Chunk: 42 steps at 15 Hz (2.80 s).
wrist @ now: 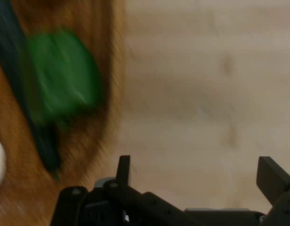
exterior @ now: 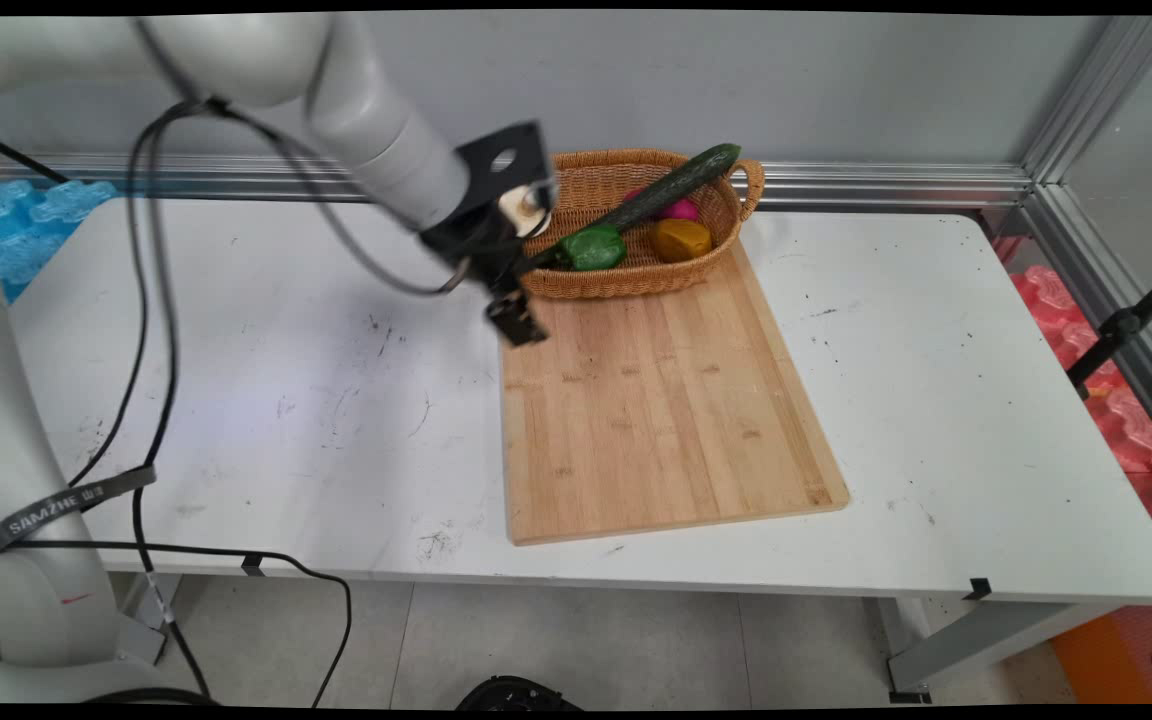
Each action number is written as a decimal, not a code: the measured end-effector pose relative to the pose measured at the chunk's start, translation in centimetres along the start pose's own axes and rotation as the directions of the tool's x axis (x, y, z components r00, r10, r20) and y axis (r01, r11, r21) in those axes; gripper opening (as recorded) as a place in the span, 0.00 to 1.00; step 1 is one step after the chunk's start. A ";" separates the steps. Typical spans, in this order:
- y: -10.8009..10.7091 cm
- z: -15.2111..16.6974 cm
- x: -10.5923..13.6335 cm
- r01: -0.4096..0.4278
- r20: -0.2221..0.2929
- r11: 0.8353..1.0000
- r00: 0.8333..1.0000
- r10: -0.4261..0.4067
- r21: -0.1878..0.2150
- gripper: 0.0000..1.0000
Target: Pick up the cucumber from the vegetable basket, then place the picked object on the cutting board
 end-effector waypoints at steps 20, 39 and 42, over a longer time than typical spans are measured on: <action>-16.7 10.4 9.6 0.042 -0.192 0.996 0.981 -0.025 0.082 1.00; -19.3 13.1 10.0 0.043 -0.169 0.999 0.985 -0.039 0.024 0.00; -18.5 11.6 10.9 0.053 -0.175 0.998 0.983 -0.047 0.029 0.00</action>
